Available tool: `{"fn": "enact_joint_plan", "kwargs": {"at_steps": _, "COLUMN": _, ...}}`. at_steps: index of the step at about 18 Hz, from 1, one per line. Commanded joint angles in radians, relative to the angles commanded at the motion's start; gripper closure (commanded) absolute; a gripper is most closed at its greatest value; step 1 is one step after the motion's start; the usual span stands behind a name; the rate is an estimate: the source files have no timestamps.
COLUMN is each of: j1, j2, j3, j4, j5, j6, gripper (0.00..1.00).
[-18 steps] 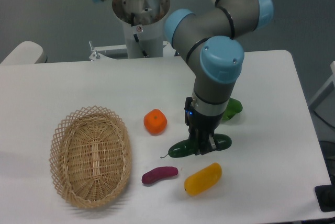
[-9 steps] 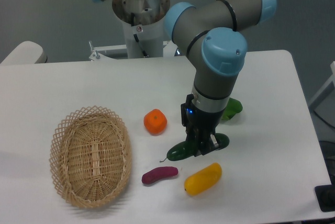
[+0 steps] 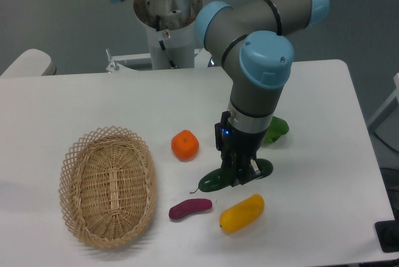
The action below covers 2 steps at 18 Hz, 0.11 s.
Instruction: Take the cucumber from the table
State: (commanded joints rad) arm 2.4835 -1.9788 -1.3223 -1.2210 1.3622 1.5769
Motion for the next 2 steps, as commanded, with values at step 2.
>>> {"fn": "enact_joint_plan", "kwargs": {"at_steps": 2, "j1": 0.000, "j2": 0.000, "j3": 0.000, "j4": 0.000, "j5": -0.002, "j6": 0.000, "gripper": 0.75}}
